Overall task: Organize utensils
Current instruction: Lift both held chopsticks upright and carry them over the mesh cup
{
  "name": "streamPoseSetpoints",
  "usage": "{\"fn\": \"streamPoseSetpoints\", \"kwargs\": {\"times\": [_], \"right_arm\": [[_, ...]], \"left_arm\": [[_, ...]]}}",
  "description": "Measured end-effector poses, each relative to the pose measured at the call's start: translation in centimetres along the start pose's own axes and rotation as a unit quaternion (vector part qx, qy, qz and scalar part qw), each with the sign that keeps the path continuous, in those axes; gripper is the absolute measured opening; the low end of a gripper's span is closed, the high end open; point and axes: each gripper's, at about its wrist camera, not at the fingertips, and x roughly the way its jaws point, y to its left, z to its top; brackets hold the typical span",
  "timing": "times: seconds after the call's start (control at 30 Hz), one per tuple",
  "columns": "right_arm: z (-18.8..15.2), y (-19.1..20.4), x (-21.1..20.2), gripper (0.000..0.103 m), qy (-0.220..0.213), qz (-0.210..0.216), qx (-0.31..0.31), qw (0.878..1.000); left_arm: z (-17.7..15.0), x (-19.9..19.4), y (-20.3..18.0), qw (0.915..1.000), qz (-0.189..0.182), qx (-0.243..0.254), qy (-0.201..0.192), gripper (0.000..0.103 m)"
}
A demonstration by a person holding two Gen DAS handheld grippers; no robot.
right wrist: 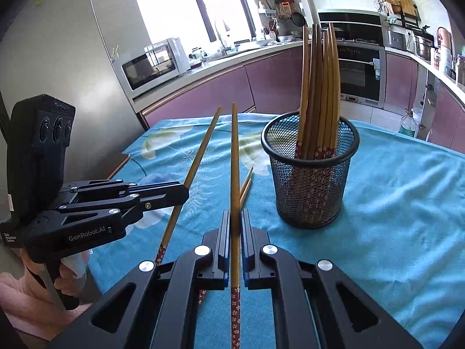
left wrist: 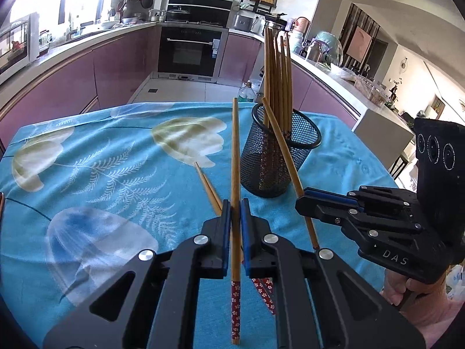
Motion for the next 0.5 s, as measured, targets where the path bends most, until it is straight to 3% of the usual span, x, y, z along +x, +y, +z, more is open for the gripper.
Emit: {"fn": "streamPoseSetpoints", "kwargs": {"times": [0.5], "right_arm": [[1.0, -0.9, -2.1, 0.006, -0.037, -0.004, 0.011, 0.999]], "left_arm": [[1.0, -2.0, -0.9, 0.9994, -0.023, 0.007, -0.026, 0.008]]}}
